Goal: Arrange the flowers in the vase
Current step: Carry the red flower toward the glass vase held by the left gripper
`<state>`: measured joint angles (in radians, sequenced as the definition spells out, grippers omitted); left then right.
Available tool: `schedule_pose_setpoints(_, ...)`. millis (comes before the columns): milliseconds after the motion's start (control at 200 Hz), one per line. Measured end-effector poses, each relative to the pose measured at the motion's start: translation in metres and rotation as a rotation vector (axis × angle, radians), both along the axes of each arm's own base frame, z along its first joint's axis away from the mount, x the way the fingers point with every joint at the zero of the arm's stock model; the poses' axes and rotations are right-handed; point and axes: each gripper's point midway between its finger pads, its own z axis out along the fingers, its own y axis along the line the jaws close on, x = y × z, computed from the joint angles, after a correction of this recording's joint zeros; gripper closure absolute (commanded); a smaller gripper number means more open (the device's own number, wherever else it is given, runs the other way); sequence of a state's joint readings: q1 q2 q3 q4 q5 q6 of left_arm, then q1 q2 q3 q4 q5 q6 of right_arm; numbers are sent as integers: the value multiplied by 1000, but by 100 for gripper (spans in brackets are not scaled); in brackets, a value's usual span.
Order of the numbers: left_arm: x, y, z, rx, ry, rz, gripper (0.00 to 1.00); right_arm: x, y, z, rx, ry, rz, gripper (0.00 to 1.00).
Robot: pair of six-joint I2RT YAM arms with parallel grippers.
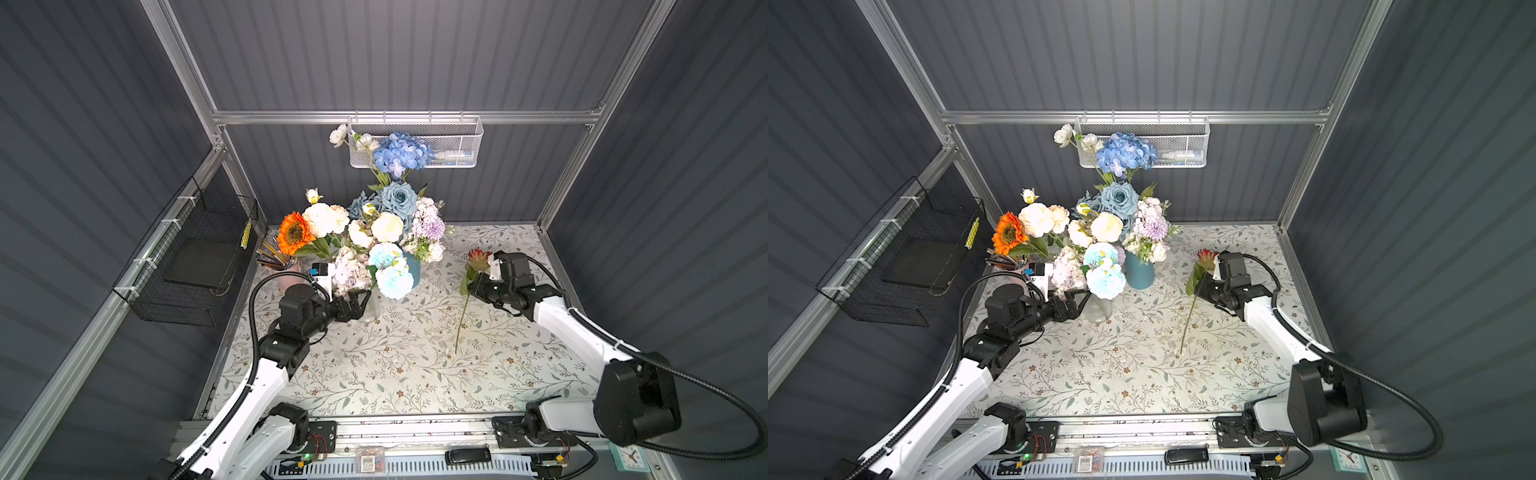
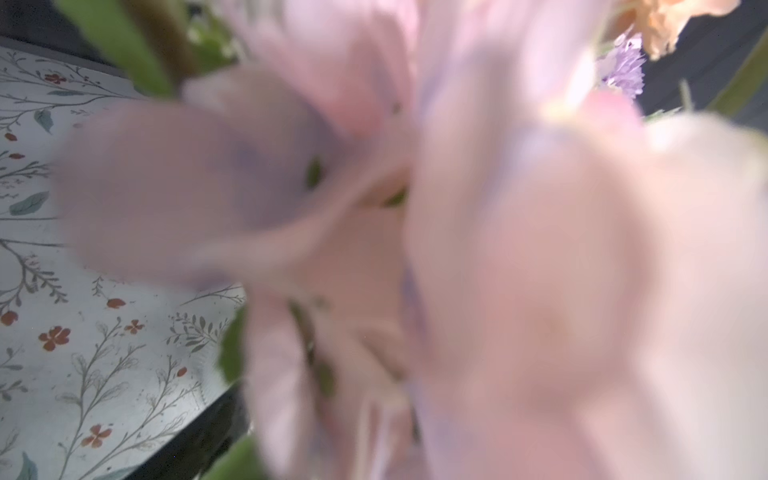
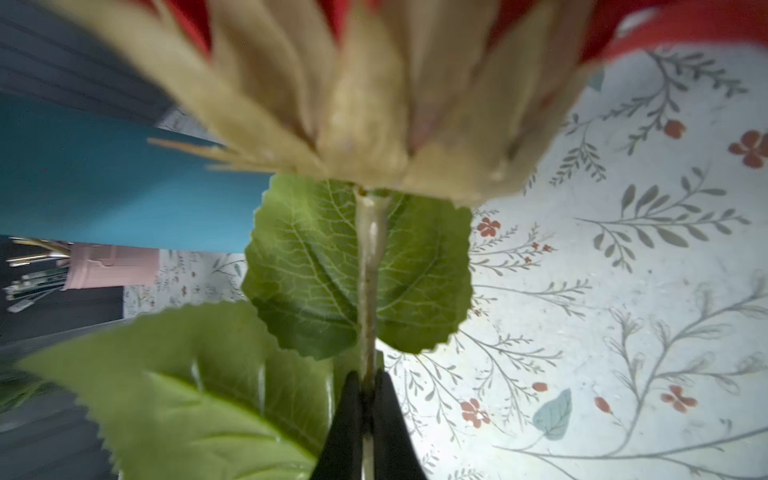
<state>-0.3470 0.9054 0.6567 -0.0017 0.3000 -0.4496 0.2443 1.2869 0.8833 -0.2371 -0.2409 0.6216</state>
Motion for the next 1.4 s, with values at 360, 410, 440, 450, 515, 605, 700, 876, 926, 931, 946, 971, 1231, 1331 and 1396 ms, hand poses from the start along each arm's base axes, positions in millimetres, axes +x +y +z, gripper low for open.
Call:
schedule_pose_setpoints(360, 23, -6, 54, -5, -141, 0, 6, -26, 42, 108, 72, -399, 123, 100)
schedule_pose_setpoints(410, 24, -6, 60, -2, -158, 2, 7, -29, 47, 114, 81, -439, 137, 100)
schedule_pose_setpoints(440, 24, -6, 63, 0, -166, 2, 5, -33, 52, 117, 85, -468, 149, 100)
schedule_pose_setpoints(450, 24, -5, 63, 2, -168, 4, 3, -34, 54, 118, 87, -478, 155, 100)
schedule_pose_setpoints(515, 25, -4, 65, 13, -178, 8, 0, -40, 63, 122, 91, -532, 183, 100)
schedule_pose_setpoints(605, 23, -3, 62, 27, -171, 13, 0, -47, 74, 126, 83, -593, 217, 100)
schedule_pose_setpoints(700, 15, 0, 61, 45, -163, 7, 0, -47, 75, 130, 68, -643, 219, 100)
schedule_pose_setpoints(876, -12, 12, 65, 70, -159, 10, 0, -43, 73, 133, 50, -694, 204, 100)
schedule_pose_setpoints(926, -21, 16, 64, 70, -161, 13, 0, -43, 72, 131, 46, -698, 203, 100)
schedule_pose_setpoints(931, -22, 16, 64, 69, -163, 14, 0, -43, 73, 131, 46, -699, 203, 100)
schedule_pose_setpoints(946, -24, 17, 62, 70, -161, 15, 0, -43, 73, 130, 45, -700, 204, 100)
schedule_pose_setpoints(971, -27, 18, 60, 66, -163, 16, 0, -42, 73, 129, 44, -701, 204, 100)
schedule_pose_setpoints(1231, -52, 17, 7, 46, -48, -29, 0, -34, 78, 107, 28, -648, 213, 100)
schedule_pose_setpoints(1331, -58, 21, -15, 38, -9, -16, 0, -33, 79, 102, 31, -636, 210, 100)
schedule_pose_setpoints(1396, -59, 24, -31, 34, 10, 4, 0, -34, 79, 100, 35, -631, 208, 100)
